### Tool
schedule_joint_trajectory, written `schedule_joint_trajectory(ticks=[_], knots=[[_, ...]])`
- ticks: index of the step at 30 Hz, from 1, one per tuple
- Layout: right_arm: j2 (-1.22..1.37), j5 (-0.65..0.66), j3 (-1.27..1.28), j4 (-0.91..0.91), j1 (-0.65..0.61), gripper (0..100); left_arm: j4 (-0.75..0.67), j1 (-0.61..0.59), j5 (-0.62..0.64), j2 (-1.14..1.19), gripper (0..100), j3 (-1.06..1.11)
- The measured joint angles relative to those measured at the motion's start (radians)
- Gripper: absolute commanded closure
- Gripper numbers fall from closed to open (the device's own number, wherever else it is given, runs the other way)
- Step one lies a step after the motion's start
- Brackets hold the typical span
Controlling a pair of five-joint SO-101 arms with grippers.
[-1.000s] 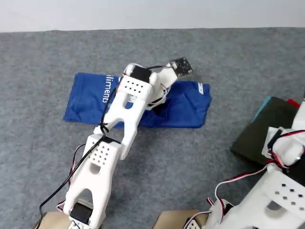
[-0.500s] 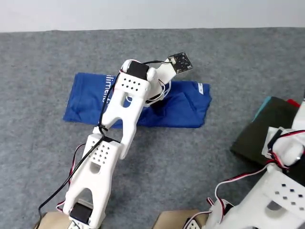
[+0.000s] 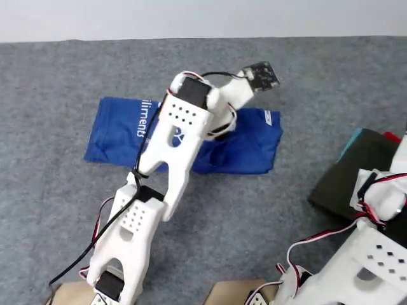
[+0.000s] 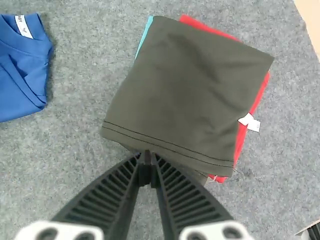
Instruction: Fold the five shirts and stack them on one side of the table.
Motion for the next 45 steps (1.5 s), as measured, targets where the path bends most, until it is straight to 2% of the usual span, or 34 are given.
schedule_joint_trajectory(ticks=[14, 17, 26, 34, 45], knots=[[0.000, 0.000, 0.000, 0.000, 0.000, 98.8, 0.000, 0.054, 0.006, -0.026, 85, 0.331], [0.000, 0.000, 0.000, 0.000, 0.000, 98.8, -0.006, 0.037, 0.006, -0.026, 85, 0.341], [0.000, 0.000, 0.000, 0.000, 0.000, 98.8, -0.138, -0.107, -0.037, -0.018, 85, 0.345], [0.000, 0.000, 0.000, 0.000, 0.000, 98.8, -0.207, -0.172, -0.043, 0.054, 85, 0.347], [0.000, 0.000, 0.000, 0.000, 0.000, 98.8, -0.172, -0.176, -0.041, 0.057, 85, 0.339]])
